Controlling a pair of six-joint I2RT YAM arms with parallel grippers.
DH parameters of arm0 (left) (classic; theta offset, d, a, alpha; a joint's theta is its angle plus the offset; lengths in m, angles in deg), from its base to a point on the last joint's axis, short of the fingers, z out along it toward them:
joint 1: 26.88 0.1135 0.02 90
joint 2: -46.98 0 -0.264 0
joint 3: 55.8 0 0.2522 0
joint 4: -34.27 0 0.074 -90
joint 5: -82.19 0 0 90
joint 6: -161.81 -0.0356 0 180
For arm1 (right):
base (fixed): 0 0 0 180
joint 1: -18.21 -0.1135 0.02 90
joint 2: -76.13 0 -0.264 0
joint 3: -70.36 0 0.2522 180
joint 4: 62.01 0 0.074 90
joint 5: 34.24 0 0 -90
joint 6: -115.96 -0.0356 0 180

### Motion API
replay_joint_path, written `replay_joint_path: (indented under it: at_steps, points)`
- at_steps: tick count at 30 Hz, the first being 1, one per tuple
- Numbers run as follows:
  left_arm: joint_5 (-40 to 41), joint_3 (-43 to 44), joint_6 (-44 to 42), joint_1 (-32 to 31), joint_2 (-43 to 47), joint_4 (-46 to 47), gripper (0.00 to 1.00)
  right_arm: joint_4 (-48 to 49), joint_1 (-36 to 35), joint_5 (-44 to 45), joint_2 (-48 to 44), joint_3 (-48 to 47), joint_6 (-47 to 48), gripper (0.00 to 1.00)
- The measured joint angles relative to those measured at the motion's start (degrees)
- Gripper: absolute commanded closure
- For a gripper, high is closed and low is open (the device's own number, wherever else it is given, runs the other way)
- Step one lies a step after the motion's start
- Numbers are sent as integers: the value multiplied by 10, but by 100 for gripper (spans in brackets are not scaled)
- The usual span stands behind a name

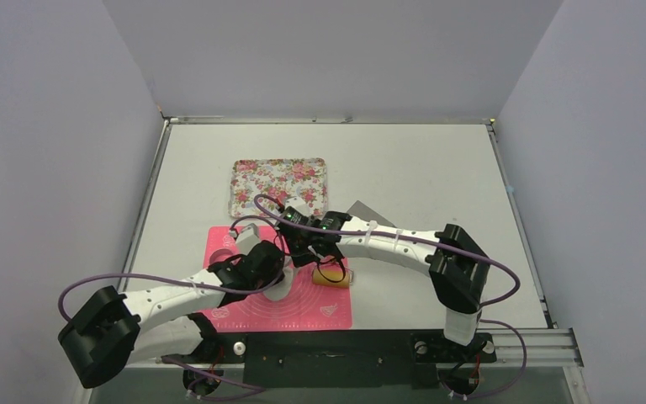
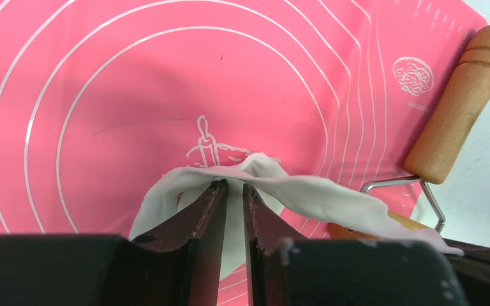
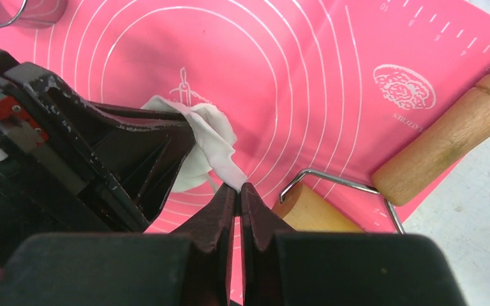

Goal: Roll out the dumpling wrappers from the dough
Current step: Remove the dumpling wrapper from the work surface.

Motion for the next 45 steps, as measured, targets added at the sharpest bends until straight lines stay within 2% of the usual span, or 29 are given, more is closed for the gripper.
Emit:
replay_joint_path:
  at_steps: [4,11,14,18,23,27,35,37,39,40,42,45]
  points:
    - [-8,4,0,-1,42,-32,86,-1,-2,-28,-7,0,8,100]
    - [-18,4,3,-7,221,-106,82,-3,-13,-75,-9,-10,23,100]
    - [-12,4,14,-7,267,-146,82,-3,-17,-96,-9,-27,30,100]
    - [12,14,38,-7,298,-237,82,-3,-24,-128,-9,-52,43,100]
    - [54,67,58,-7,341,-348,81,1,-31,-161,-9,-86,50,100]
    - [75,99,59,-7,347,-384,80,6,-32,-172,1,-103,48,100]
    - [85,100,73,-7,352,-422,76,0,-35,-185,24,-100,57,98]
    - [92,100,83,-7,365,-436,75,-4,-42,-177,24,-88,75,93]
    - [99,100,93,-7,375,-451,75,-10,-57,-169,24,-69,93,80]
    - [102,100,97,-7,379,-458,75,-13,-68,-166,24,-57,102,51]
    - [104,100,106,-7,388,-467,74,-20,-91,-159,24,-34,117,29]
    - [104,99,113,-7,394,-469,72,-28,-121,-140,15,-2,139,22]
